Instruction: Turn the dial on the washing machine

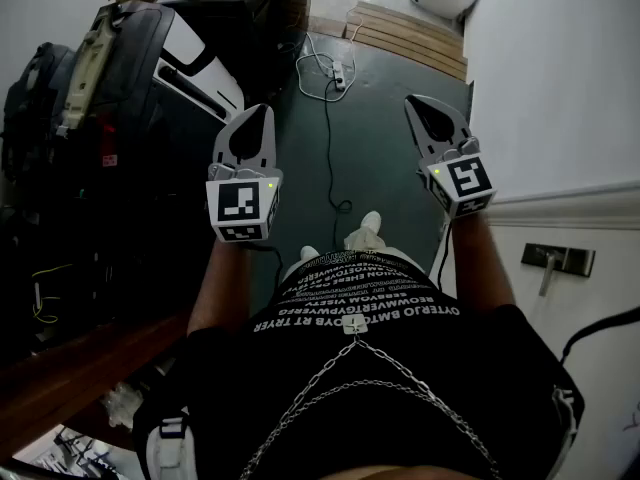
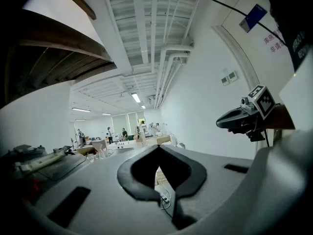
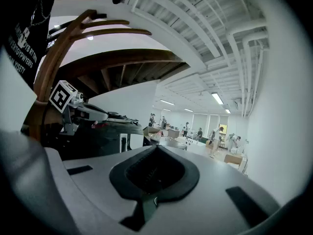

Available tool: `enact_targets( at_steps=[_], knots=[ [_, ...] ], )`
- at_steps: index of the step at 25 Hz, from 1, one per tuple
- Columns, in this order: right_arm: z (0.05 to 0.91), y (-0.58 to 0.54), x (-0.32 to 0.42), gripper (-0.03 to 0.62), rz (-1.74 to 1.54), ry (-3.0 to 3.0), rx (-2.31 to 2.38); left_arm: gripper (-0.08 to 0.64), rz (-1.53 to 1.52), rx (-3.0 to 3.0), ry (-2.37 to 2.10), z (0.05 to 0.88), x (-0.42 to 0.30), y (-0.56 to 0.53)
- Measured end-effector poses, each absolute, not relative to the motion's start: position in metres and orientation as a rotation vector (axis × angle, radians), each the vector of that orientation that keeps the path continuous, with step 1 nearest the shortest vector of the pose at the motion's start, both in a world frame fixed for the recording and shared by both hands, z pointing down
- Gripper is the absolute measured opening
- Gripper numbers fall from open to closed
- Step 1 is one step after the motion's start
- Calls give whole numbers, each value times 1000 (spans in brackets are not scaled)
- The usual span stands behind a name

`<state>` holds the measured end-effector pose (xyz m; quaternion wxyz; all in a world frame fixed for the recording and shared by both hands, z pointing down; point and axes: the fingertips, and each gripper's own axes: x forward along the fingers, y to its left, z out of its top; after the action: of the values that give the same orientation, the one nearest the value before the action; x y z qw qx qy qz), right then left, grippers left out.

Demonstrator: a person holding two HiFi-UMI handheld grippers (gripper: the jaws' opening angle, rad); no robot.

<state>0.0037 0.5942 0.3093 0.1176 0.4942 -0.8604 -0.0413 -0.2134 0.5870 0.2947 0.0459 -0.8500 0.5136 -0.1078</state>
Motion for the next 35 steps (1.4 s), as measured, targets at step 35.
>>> enact_targets(
  at_steps=[35],
  knots=[
    [318,488,149,133,-30,-2670,1328,5,-400,-2567,1620,298,-30,503]
  ],
)
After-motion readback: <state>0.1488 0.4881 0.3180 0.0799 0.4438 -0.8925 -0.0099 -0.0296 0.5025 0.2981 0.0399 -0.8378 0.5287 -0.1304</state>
